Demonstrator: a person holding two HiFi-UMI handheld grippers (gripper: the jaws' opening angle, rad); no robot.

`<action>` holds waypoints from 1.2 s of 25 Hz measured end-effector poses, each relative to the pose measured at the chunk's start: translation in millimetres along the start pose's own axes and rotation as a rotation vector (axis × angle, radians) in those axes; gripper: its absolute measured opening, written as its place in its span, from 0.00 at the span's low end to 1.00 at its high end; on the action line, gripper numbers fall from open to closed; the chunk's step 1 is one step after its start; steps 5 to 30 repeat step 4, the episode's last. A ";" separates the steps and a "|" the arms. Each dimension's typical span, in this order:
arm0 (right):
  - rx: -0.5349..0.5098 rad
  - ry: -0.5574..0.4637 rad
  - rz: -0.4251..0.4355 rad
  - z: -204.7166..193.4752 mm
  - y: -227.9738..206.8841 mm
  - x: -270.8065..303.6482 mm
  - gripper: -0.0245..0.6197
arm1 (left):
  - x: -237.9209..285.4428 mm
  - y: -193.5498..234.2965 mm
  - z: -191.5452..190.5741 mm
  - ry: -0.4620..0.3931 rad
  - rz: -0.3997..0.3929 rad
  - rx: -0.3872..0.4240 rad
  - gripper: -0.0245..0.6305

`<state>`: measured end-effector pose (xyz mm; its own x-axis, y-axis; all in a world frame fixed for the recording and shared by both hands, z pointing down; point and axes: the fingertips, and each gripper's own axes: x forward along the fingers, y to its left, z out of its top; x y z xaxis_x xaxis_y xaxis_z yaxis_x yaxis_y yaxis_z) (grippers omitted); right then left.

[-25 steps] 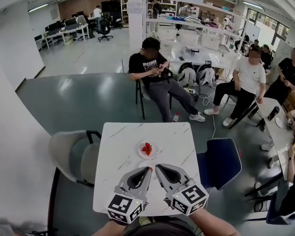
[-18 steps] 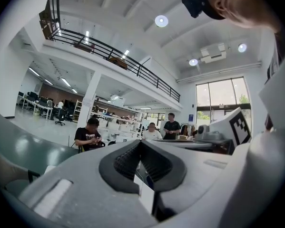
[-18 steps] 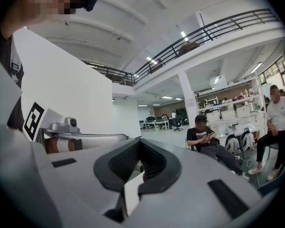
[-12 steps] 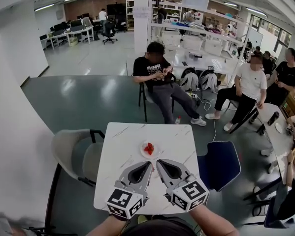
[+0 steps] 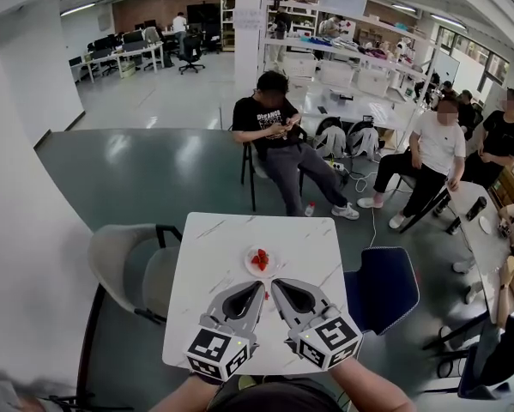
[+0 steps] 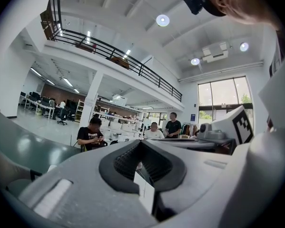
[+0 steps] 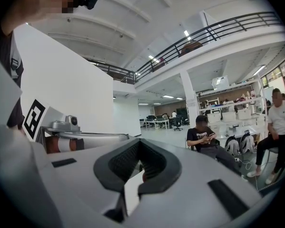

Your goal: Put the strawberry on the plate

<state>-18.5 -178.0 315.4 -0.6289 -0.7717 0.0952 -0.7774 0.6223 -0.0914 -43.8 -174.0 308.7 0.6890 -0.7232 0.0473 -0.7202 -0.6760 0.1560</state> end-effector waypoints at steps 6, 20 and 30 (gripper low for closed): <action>0.002 0.004 -0.001 -3.9 -3.0 3.8 0.04 | 3.3 3.4 -3.9 0.002 0.000 -0.005 0.05; 0.002 0.004 -0.001 -3.9 -3.0 3.8 0.04 | 3.3 3.4 -3.9 0.002 0.000 -0.005 0.05; 0.002 0.004 -0.001 -3.9 -3.0 3.8 0.04 | 3.3 3.4 -3.9 0.002 0.000 -0.005 0.05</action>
